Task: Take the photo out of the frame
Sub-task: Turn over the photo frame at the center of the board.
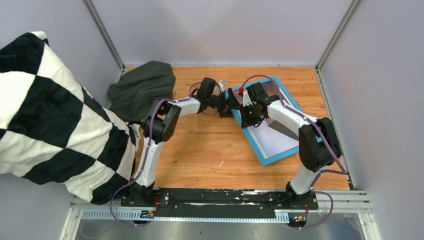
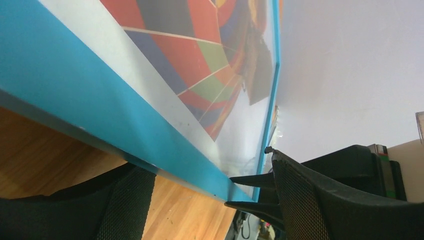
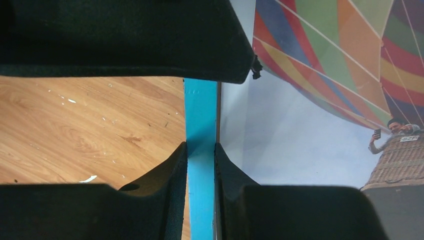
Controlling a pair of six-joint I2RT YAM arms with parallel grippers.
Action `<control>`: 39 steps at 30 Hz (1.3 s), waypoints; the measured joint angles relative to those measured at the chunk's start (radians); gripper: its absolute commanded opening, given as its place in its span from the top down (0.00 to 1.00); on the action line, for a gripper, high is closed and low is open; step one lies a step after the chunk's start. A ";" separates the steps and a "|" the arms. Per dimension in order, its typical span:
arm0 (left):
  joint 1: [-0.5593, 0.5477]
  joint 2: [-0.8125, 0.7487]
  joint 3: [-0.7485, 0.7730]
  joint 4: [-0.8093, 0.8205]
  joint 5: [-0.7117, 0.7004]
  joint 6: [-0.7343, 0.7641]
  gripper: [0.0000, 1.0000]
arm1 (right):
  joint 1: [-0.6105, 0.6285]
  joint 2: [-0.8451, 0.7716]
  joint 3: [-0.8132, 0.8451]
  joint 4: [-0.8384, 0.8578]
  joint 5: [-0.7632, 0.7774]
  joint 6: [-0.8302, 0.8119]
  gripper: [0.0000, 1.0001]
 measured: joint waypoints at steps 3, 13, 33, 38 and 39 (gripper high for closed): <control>0.000 -0.015 -0.024 0.035 0.009 -0.048 0.22 | 0.000 -0.010 0.000 0.005 -0.012 0.016 1.00; 0.013 -0.075 -0.073 0.106 0.009 -0.145 0.37 | 0.000 -0.080 0.000 0.040 -0.044 0.065 1.00; 0.022 -0.166 -0.114 0.121 -0.021 -0.242 0.81 | 0.035 -0.184 0.026 0.050 0.012 0.026 0.42; 0.019 -0.187 -0.121 0.122 -0.021 -0.256 0.81 | 0.174 -0.220 0.062 0.049 0.229 -0.084 0.31; 0.019 -0.187 -0.122 0.122 -0.021 -0.257 0.81 | 0.209 -0.223 0.068 0.050 0.286 -0.106 0.31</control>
